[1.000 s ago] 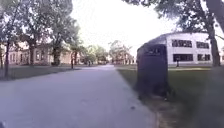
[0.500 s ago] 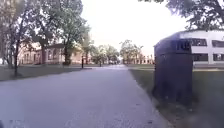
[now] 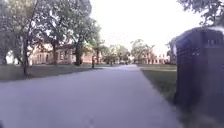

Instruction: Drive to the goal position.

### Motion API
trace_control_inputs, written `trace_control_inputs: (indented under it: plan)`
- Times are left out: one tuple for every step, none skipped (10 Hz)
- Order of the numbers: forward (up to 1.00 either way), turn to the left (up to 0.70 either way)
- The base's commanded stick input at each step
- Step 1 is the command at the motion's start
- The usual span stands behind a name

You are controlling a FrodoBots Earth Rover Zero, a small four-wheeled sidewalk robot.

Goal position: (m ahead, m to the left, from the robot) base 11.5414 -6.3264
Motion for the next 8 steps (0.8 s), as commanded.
trace_control_inputs:
  plan:
    - [0.70, 0.35]
    - [0.70, 0.35]
    - [0.70, 0.35]
    - [0.70, 0.01]
    - [0.70, 0.00]
    - [0.70, 0.00]
    - [0.70, 0.00]
    - [0.70, 0.00]
